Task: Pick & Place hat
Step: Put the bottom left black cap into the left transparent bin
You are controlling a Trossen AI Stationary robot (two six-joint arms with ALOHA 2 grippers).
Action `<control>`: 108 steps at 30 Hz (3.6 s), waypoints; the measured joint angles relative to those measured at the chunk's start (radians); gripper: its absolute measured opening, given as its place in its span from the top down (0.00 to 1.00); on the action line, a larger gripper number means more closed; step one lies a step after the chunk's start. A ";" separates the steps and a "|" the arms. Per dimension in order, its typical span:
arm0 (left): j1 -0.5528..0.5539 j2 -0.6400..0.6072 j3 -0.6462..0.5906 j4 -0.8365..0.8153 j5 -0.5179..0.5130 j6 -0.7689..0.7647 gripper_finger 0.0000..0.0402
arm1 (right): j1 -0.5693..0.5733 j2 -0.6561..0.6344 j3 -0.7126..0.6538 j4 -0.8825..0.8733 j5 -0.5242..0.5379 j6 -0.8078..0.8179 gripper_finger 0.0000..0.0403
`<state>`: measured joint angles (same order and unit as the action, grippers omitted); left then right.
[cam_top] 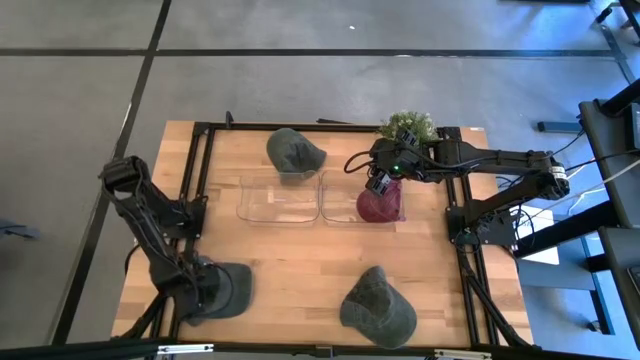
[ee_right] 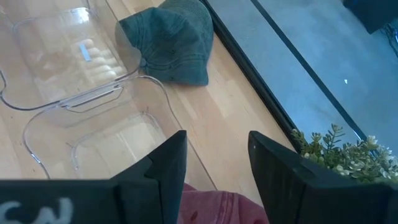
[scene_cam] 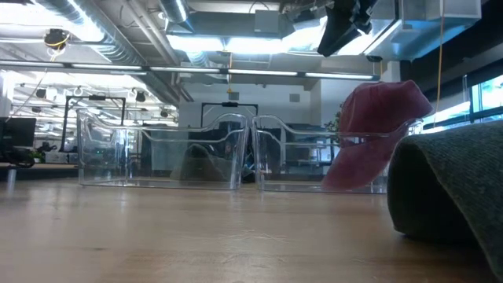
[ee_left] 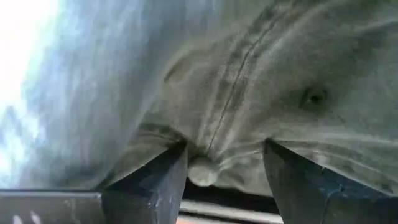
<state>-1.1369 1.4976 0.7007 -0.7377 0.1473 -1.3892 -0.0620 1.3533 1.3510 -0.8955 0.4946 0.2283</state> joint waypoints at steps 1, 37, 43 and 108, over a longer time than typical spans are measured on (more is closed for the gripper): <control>0.002 0.006 -0.006 0.013 0.010 -0.002 0.50 | 0.000 0.000 0.000 0.000 0.000 0.000 0.57; 0.192 -0.192 0.209 -0.163 -0.073 -0.042 0.99 | -0.001 0.000 0.000 -0.003 0.011 -0.003 0.57; 0.317 -0.258 0.359 -0.353 -0.221 0.097 0.99 | -0.001 0.000 0.000 -0.006 0.011 -0.029 0.57; 1.325 -0.183 0.562 -0.653 -0.416 1.507 0.81 | -0.001 0.000 0.000 -0.022 0.064 0.027 0.57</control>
<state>0.1878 1.3144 1.2629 -1.3903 -0.2687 0.1174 -0.0628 1.3533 1.3510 -0.9176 0.5582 0.2554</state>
